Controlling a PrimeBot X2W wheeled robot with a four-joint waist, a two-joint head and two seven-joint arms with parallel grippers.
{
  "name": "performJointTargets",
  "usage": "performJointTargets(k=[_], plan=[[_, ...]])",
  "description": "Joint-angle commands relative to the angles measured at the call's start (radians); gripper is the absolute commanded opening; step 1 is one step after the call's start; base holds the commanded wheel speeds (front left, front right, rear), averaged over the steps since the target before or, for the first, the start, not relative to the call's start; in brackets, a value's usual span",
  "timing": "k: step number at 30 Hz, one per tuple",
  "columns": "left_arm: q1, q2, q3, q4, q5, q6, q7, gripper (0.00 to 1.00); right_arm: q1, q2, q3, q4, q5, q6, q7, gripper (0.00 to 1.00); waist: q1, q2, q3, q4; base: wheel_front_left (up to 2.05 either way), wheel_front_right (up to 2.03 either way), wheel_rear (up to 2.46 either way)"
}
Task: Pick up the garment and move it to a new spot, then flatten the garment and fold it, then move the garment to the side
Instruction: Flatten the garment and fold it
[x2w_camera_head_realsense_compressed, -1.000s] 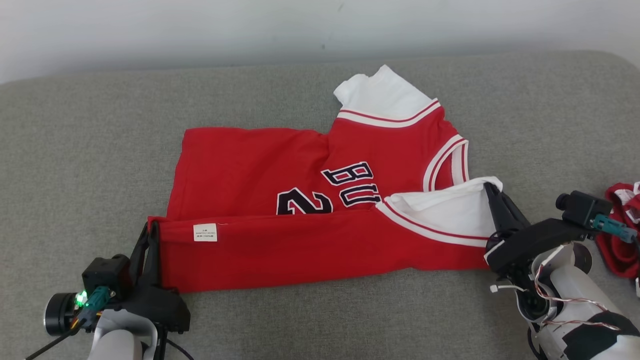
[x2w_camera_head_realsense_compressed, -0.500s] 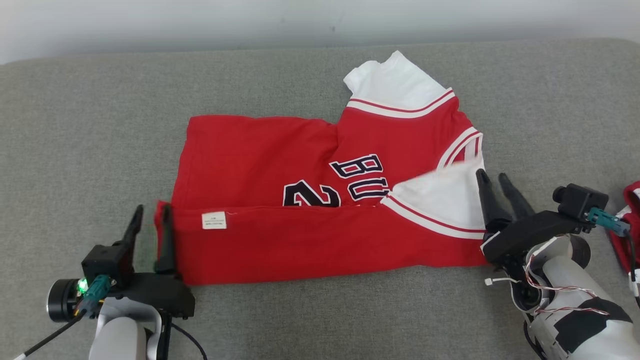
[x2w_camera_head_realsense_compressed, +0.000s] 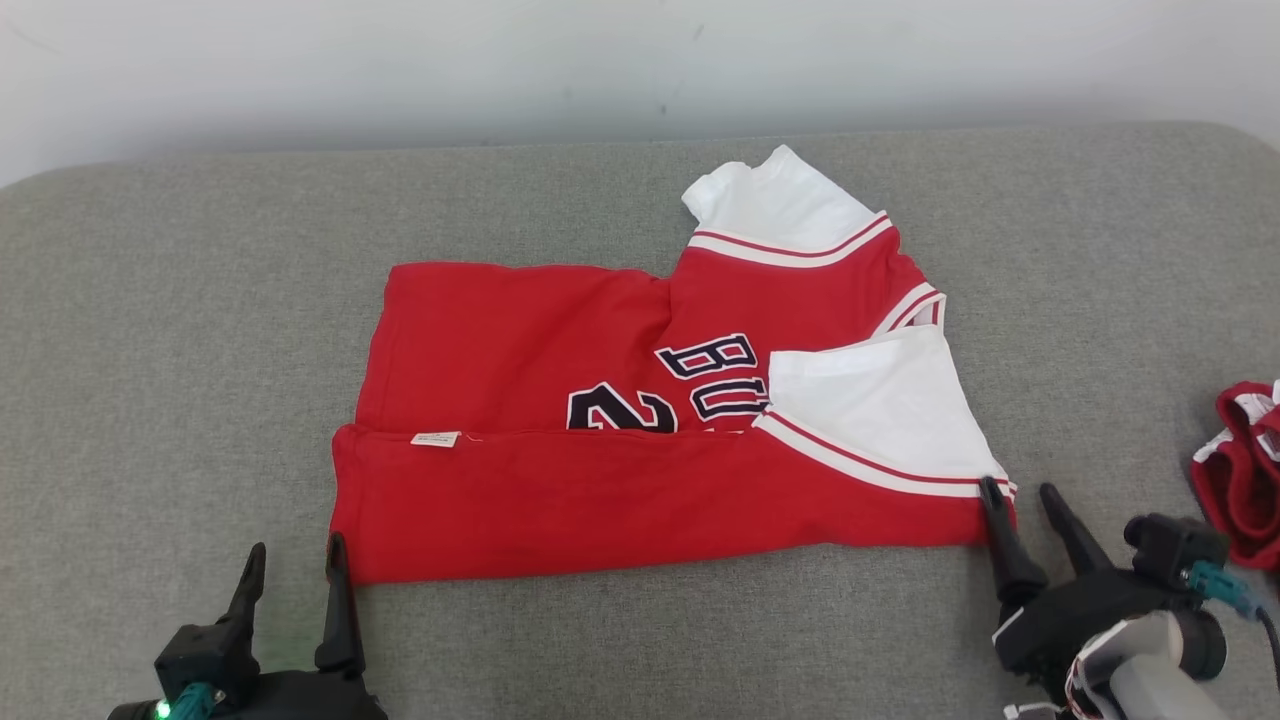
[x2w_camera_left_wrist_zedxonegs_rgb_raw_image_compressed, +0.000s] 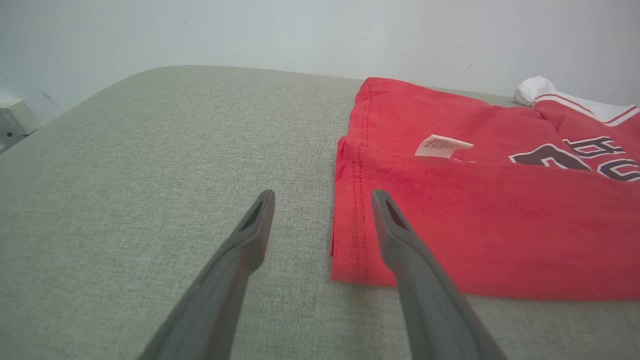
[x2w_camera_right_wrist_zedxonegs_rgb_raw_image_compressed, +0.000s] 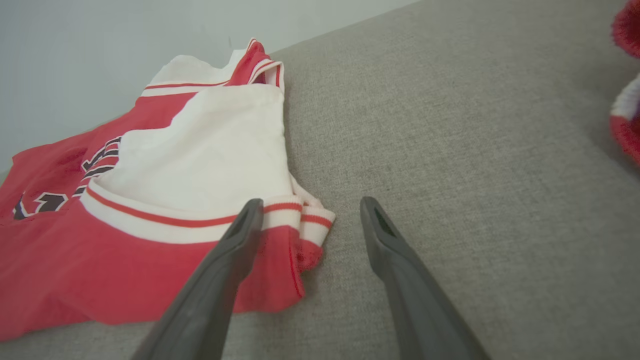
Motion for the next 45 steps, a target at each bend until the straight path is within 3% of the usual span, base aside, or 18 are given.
performJointTargets(k=[1,12,13,14,19,28,39,40,42,45], plan=[[0.012,-0.002,-0.008,-0.005,-0.02,0.009,-0.003,1.0,0.023,0.017,-0.013,0.001,-0.02,-0.002,-0.003,1.0,0.0001,0.0,-0.002,-0.004,0.0,0.0,0.0],[-0.011,-0.002,-0.056,0.001,-0.046,0.028,-0.003,1.0,0.043,0.079,-0.021,0.068,-0.123,-0.002,0.008,1.0,0.0001,0.0,0.005,0.007,0.0,0.0,0.0],[-0.013,-0.002,-0.057,0.002,-0.046,0.028,-0.003,1.0,0.039,0.081,-0.02,0.073,-0.128,-0.002,0.008,0.88,0.0001,0.0,0.005,0.008,0.0,0.0,0.0],[-0.014,-0.001,-0.057,0.003,-0.048,0.029,-0.003,1.0,0.037,0.082,-0.02,0.077,-0.132,-0.002,0.007,0.48,0.0001,0.0,0.004,0.009,0.0,0.0,0.0],[-0.013,-0.002,-0.058,0.018,-0.055,0.028,-0.003,1.0,0.034,0.077,-0.034,0.081,-0.143,-0.003,0.004,0.0,0.0001,0.0,0.002,0.007,0.0,0.0,0.0],[-0.032,-0.002,-0.065,0.06,-0.084,0.009,-0.003,1.0,0.021,0.079,-0.047,0.053,-0.166,-0.003,0.001,0.0,0.0001,0.0,0.017,-0.009,0.0,0.0,0.0],[-0.095,-0.002,-0.061,0.214,-0.095,0.011,-0.003,1.0,0.002,0.086,-0.051,0.008,-0.183,-0.003,-0.001,0.0,0.0001,0.0,0.038,-0.034,0.0,0.0,0.0],[-0.098,-0.002,-0.062,0.23,-0.093,0.01,-0.003,0.87,0.002,0.085,-0.05,0.005,-0.183,-0.003,-0.001,0.0,0.0001,0.0,0.038,-0.036,0.0,0.0,0.0],[-0.108,-0.002,-0.061,0.254,-0.096,0.011,-0.002,0.0,0.004,0.083,-0.051,0.002,-0.183,-0.003,-0.001,0.0,0.0001,0.0,0.038,-0.039,0.0,0.0,0.0],[-0.109,-0.003,-0.072,0.291,-0.102,0.006,0.001,0.0,0.011,0.083,-0.054,0.0,-0.185,-0.003,-0.001,0.0,0.0001,0.0,0.032,-0.04,0.0,0.0,0.0]])
